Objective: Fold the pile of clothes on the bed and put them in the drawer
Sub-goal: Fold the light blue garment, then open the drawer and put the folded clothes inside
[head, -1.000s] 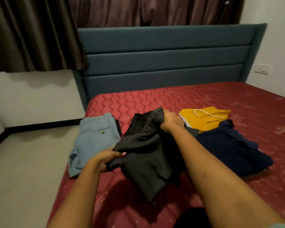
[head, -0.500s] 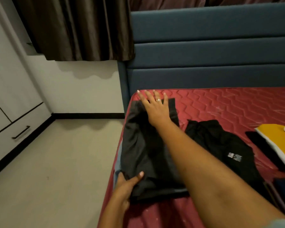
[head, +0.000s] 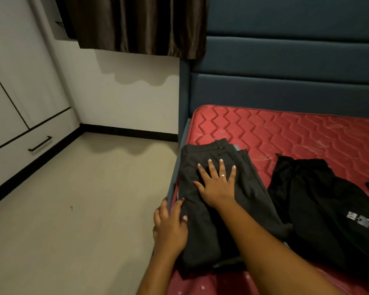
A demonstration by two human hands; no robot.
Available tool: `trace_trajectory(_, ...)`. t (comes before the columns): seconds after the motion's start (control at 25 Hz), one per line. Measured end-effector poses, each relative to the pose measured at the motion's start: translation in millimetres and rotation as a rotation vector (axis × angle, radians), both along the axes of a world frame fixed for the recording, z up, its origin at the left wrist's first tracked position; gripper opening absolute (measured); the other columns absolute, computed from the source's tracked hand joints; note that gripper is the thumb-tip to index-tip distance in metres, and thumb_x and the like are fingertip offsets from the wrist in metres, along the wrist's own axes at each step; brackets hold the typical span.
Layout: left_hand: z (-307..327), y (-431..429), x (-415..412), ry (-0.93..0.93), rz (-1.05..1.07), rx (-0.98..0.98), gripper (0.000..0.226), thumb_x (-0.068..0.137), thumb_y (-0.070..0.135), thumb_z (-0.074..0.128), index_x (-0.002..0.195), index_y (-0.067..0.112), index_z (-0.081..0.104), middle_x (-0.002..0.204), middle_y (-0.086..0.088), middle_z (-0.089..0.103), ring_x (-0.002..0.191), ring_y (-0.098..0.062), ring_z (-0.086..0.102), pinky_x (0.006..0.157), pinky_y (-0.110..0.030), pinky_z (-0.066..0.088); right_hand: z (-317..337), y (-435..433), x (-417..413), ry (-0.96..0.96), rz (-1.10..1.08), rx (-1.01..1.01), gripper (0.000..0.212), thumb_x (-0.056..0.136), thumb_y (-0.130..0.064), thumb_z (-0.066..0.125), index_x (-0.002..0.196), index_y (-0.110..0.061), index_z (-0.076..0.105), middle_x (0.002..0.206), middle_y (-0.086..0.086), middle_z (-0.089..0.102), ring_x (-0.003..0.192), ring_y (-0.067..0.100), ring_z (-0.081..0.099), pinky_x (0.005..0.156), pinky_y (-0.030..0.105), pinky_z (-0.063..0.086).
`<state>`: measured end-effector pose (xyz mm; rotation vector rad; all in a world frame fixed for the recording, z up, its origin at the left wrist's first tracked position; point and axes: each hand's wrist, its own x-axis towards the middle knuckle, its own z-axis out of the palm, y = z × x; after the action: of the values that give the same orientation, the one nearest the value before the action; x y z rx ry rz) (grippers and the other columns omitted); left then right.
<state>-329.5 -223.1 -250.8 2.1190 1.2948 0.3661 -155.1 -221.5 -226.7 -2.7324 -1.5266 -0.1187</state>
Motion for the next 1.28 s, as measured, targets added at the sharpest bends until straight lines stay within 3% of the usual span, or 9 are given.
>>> trace_trajectory(0.28, 35.3, 124.4, -104.5, 0.162, 0.247, 0.032, 0.054, 0.099, 0.028, 0.045, 0.148, 0.035, 0.022, 0.16, 0.001, -0.008, 0.146, -0.029, -0.003, 0.114, -0.051, 0.02, 38.8, 122.1, -120.5, 0.052, 0.242, -0.059, 0.063, 0.099, -0.056, 0.022, 0.154, -0.03, 0.004, 0.162, -0.003, -0.008, 0.147, 0.026, -0.017, 0.107, 0.063, -0.017)
trace_trajectory(0.6, 164.4, 252.6, -396.7, 0.271, 0.626, 0.078, 0.06, 0.097, 0.028, 0.05, 0.149, 0.034, 0.021, 0.16, -0.003, -0.008, 0.146, -0.031, -0.004, 0.114, -0.055, 0.017, 171.5, 262.1, -420.6, 0.148, 0.621, -0.028, 0.064, 0.101, -0.049, 0.03, 0.152, -0.034, -0.005, 0.162, -0.004, -0.006, 0.148, 0.023, -0.013, 0.109, 0.063, -0.011)
trace_trajectory(0.76, 207.7, 258.5, -502.4, 0.32, 0.819, -0.08, 0.061, 0.097, 0.03, 0.05, 0.15, 0.033, 0.02, 0.16, -0.003, -0.009, 0.146, -0.03, -0.005, 0.115, -0.053, 0.02, 220.8, 278.9, -516.9, 0.181, 0.759, -0.084, 0.065, 0.101, -0.045, 0.034, 0.152, -0.036, -0.005, 0.162, -0.005, -0.007, 0.148, 0.023, -0.014, 0.108, 0.064, -0.012)
trace_trajectory(0.92, 247.4, 242.3, -544.1, 0.296, 0.849, -0.221, 0.065, 0.096, 0.034, 0.05, 0.151, 0.033, 0.015, 0.16, -0.003, -0.011, 0.146, -0.03, -0.006, 0.115, -0.053, 0.02, 262.2, 276.8, -560.7, 0.181, 0.831, -0.162, 0.069, 0.1, -0.04, 0.038, 0.152, -0.035, -0.008, 0.162, -0.003, -0.008, 0.147, 0.024, -0.015, 0.107, 0.065, -0.013)
trace_trajectory(1.28, 338.5, 196.6, -605.1, 0.2, 1.02, -0.213, 0.07, 0.094, 0.029, 0.052, 0.152, 0.034, 0.011, 0.16, -0.002, -0.01, 0.145, -0.03, -0.004, 0.114, -0.055, 0.019, 331.7, 276.3, -615.8, 0.061, 0.993, -0.391, 0.073, 0.099, -0.035, 0.043, 0.152, -0.033, -0.007, 0.162, -0.002, -0.004, 0.148, 0.025, -0.01, 0.108, 0.068, -0.007)
